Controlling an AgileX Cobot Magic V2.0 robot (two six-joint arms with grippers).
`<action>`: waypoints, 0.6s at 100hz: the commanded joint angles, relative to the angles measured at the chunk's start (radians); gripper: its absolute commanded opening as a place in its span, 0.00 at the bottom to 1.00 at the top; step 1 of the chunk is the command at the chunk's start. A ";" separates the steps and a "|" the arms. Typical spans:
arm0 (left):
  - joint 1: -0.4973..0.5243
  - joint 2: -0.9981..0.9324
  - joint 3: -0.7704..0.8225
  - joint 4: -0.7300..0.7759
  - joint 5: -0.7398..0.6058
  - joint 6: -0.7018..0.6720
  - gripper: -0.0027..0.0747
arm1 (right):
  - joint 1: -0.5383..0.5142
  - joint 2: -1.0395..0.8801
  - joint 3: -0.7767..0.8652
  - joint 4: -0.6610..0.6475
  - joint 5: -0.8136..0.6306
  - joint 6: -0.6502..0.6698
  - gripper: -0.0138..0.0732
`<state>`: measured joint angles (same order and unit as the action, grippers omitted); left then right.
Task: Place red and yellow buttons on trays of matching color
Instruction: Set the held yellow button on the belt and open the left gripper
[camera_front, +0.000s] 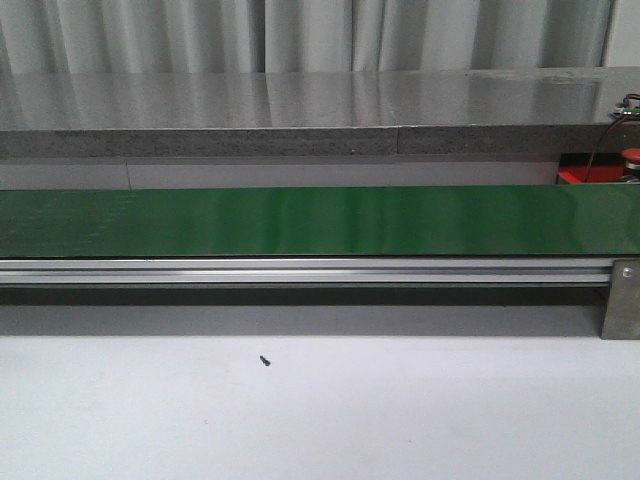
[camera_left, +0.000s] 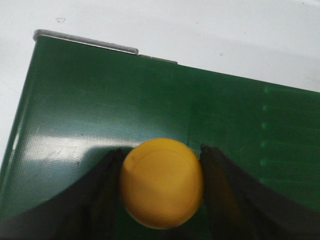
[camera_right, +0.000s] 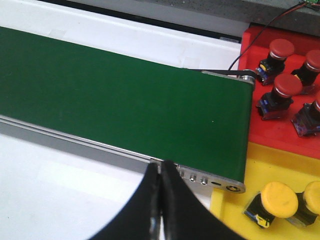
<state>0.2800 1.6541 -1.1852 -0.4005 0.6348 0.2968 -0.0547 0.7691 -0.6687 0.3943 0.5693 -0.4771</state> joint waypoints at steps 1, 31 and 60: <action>-0.006 -0.039 -0.027 -0.033 -0.027 0.008 0.64 | 0.001 -0.001 -0.029 0.012 -0.065 -0.003 0.08; -0.006 -0.122 -0.061 -0.067 -0.009 0.008 0.81 | 0.001 -0.001 -0.029 0.012 -0.065 -0.003 0.08; 0.086 -0.167 -0.195 -0.051 -0.008 0.008 0.81 | 0.001 -0.001 -0.029 0.012 -0.065 -0.003 0.08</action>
<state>0.3231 1.5209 -1.3175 -0.4363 0.6687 0.3030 -0.0547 0.7691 -0.6687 0.3943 0.5693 -0.4771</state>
